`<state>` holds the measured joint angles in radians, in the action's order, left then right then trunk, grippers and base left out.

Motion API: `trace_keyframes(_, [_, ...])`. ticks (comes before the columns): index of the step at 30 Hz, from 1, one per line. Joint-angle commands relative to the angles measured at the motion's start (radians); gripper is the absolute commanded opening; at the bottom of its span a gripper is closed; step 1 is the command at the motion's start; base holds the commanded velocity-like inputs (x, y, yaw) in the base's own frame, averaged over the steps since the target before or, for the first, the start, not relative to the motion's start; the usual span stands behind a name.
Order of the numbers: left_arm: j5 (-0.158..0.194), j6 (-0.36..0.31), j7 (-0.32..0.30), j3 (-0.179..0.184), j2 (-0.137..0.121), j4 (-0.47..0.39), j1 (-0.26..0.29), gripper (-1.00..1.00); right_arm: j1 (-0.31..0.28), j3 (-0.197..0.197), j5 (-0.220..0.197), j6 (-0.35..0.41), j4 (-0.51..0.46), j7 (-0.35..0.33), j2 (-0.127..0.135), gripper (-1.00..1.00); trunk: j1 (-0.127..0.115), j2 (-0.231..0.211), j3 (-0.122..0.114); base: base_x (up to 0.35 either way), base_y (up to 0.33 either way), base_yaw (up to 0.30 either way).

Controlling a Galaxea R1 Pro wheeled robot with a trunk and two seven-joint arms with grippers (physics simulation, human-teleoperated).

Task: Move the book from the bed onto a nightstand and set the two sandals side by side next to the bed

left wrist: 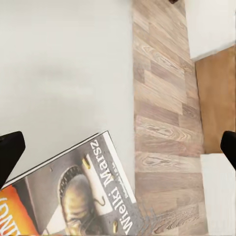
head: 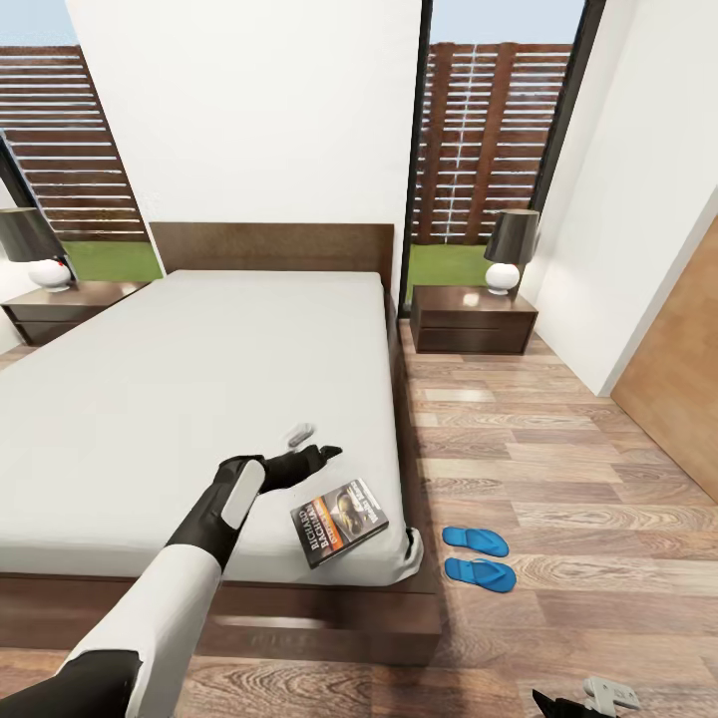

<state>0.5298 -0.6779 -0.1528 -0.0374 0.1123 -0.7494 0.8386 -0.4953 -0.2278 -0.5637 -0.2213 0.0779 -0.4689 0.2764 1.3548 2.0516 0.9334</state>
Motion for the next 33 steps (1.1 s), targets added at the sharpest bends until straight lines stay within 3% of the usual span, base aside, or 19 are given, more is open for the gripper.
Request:
trace_keyframes(1, [0.012,-0.006,-0.056,-0.011,-0.007,-0.005,0.000,1.00,-0.002,-0.008,-0.010,-0.006,0.004,-0.007,0.000,1.00,0.000,0.000,0.001,0.000,0.000,0.000])
trace_keyframes(6, [0.033,-0.007,-0.236,-0.025,-0.051,-0.010,-0.001,1.00,-0.002,-0.008,-0.009,-0.006,0.005,-0.007,0.000,1.00,0.000,0.000,0.001,0.000,0.000,0.000])
trace_keyframes(9, [0.037,-0.010,-0.323,-0.027,-0.064,-0.010,-0.001,1.00,-0.002,-0.008,-0.010,-0.006,0.004,-0.007,0.000,1.00,0.000,0.000,0.001,0.000,0.000,0.000])
trace_keyframes(13, [0.038,-0.013,-0.368,-0.025,-0.066,-0.010,-0.001,1.00,-0.002,-0.008,-0.011,-0.005,0.004,-0.011,0.000,1.00,0.000,0.000,0.001,0.000,0.000,0.000])
trace_keyframes(19, [0.038,-0.015,-0.381,-0.022,-0.066,-0.010,-0.001,1.00,-0.002,-0.008,-0.012,-0.003,0.004,-0.055,0.006,1.00,0.000,0.000,0.001,0.000,0.000,0.000])
trace_keyframes(23, [0.038,-0.017,-0.405,-0.021,-0.067,-0.009,-0.003,1.00,-0.002,-0.008,-0.012,-0.002,0.004,-0.212,0.008,1.00,0.000,0.000,0.001,0.000,0.000,0.000])
trace_keyframes(24, [0.037,-0.017,-0.427,-0.021,-0.069,-0.008,-0.006,1.00,-0.002,-0.008,-0.012,-0.001,0.004,-0.288,0.010,1.00,0.000,0.000,0.001,0.000,0.000,0.000])
trace_keyframes(25, [0.037,-0.017,-0.480,-0.022,-0.081,-0.007,-0.021,1.00,-0.002,-0.008,-0.012,0.004,0.004,-0.437,0.012,1.00,0.000,0.000,0.001,0.000,0.000,0.000])
trace_keyframes(26, [0.036,-0.017,-0.500,-0.021,-0.092,-0.007,-0.028,1.00,-0.002,-0.008,-0.012,0.006,0.004,-0.476,0.013,1.00,0.000,0.000,0.001,0.000,0.000,0.000])
trace_keyframes(27, [0.036,-0.017,-0.509,-0.021,-0.098,-0.007,-0.030,1.00,-0.002,-0.008,-0.012,0.007,0.004,-0.490,0.013,1.00,0.000,0.000,0.001,0.000,0.000,0.000])
trace_keyframes(30, [0.035,-0.019,-0.550,-0.021,-0.148,0.023,-0.039,1.00,-0.002,-0.007,-0.013,0.011,0.005,-0.539,0.017,1.00,0.000,0.000,0.001,0.000,0.000,0.000])
trace_keyframes(33, [0.035,-0.019,-0.568,-0.007,-0.199,0.049,-0.041,1.00,-0.002,-0.008,-0.013,0.013,0.005,-0.549,0.057,1.00,0.000,0.000,0.001,0.000,0.000,0.000])
